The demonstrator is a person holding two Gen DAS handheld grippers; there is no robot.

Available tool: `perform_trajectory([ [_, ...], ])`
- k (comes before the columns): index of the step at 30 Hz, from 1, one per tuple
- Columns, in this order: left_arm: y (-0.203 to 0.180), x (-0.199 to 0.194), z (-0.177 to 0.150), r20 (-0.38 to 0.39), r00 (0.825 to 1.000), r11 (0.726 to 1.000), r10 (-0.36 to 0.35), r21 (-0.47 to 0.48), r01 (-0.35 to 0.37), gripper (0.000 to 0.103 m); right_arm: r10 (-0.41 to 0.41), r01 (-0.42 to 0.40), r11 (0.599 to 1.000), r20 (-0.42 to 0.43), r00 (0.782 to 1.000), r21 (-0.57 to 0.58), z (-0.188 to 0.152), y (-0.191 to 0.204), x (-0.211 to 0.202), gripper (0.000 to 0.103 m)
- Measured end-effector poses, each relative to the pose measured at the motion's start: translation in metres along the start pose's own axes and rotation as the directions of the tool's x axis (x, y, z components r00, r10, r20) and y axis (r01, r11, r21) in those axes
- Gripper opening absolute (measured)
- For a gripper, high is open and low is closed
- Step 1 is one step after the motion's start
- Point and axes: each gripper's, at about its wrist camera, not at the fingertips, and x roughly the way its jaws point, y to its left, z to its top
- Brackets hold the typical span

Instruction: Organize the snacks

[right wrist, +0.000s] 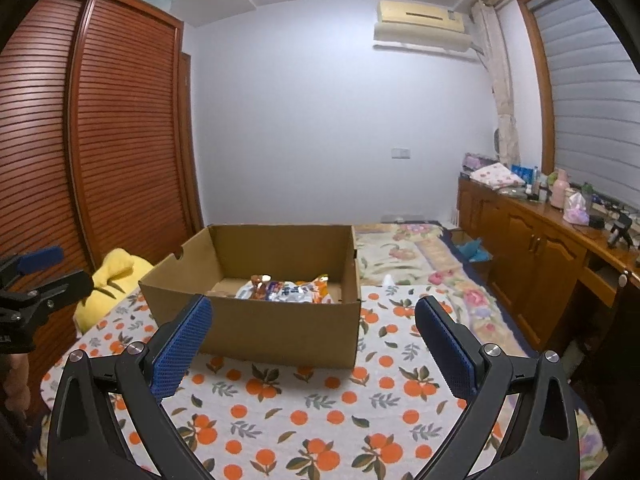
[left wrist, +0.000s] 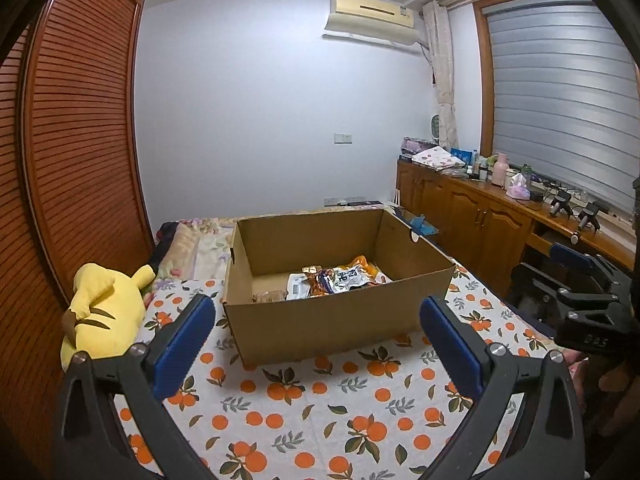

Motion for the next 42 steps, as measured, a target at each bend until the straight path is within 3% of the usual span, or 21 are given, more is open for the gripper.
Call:
perform_trajectory([
  [42, 0.007, 0.004, -0.013, -0.033, 0.999, 1.000, 0.016, -0.021, -0.016, 0.103, -0.032, 0.032, 0.999, 0.003, 0.999, 0.007, -0.008, -0.002, -0.008, 0.103],
])
